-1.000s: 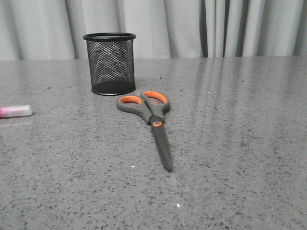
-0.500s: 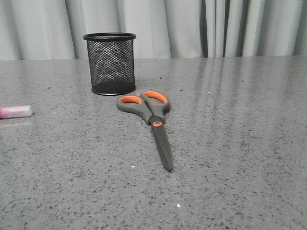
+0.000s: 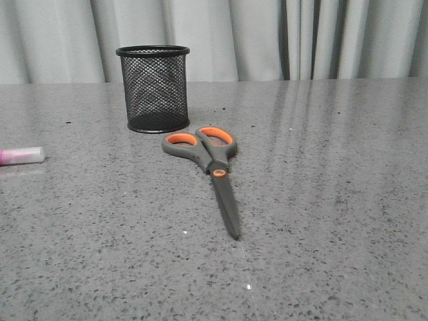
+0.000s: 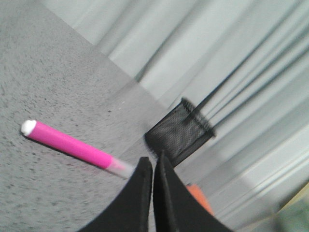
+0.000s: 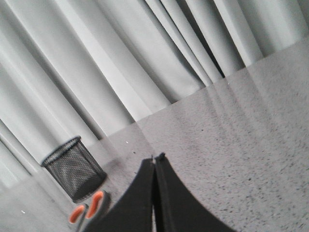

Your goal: Put pen and scissors into bin

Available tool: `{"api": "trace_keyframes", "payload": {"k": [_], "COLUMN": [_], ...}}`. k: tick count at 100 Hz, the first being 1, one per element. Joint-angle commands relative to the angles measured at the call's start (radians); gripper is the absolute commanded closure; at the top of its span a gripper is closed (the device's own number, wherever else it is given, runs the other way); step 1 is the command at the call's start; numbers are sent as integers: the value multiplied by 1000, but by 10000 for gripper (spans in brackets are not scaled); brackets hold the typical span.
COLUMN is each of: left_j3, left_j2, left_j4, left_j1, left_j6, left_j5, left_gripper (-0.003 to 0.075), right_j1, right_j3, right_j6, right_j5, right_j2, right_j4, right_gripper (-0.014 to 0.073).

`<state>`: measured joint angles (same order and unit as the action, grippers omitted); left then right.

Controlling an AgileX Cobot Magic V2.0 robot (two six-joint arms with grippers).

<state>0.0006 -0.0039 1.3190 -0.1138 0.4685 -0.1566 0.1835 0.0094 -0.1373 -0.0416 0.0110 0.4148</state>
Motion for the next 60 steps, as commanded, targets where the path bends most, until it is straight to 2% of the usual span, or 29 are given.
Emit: {"api": "trace_keyframes", "payload": {"k": [1,9,15,20,26,28,31,39,54,60], "left_j3": [44,22,-11,-50,-113,-137,-170,-275,-523,-611], "left_j2": [-32,-32,-30,-20,12,27,50,133,382,482], "left_j4": [173,198,164,108,36,20,-19,-136,-393,-456], "left_j1": [0,-3,-4,-4,-4,-4,-4,-4,-4,-4], "left_j6": [-8,-8,4,9,9,9,9,9,9,9], "left_j5": [43,11,-55,-110,-166,-182,-205,-291,-557,-636], "left_gripper": [738,717,645,556,439,413,398,433,626,669], "right_j1": [-5,-5,-5,-5,-5,-5,-5,-5,-5,-5], "right_j3": [-6,-52,-101,-144,-198,-217,-243,-323,-427,-451], "right_j6": [-6,-6,-4,9,53,77,93,137,207,237], "right_j5": [-64,-8,53,107,181,219,249,380,482,481], "right_j2": [19,19,19,14,-3,-11,-26,-78,-172,-201], "right_j4": [63,63,51,25,17,17,17,17,17,17], "right_gripper": [662,656,617,551,428,370,328,211,202,202]}}
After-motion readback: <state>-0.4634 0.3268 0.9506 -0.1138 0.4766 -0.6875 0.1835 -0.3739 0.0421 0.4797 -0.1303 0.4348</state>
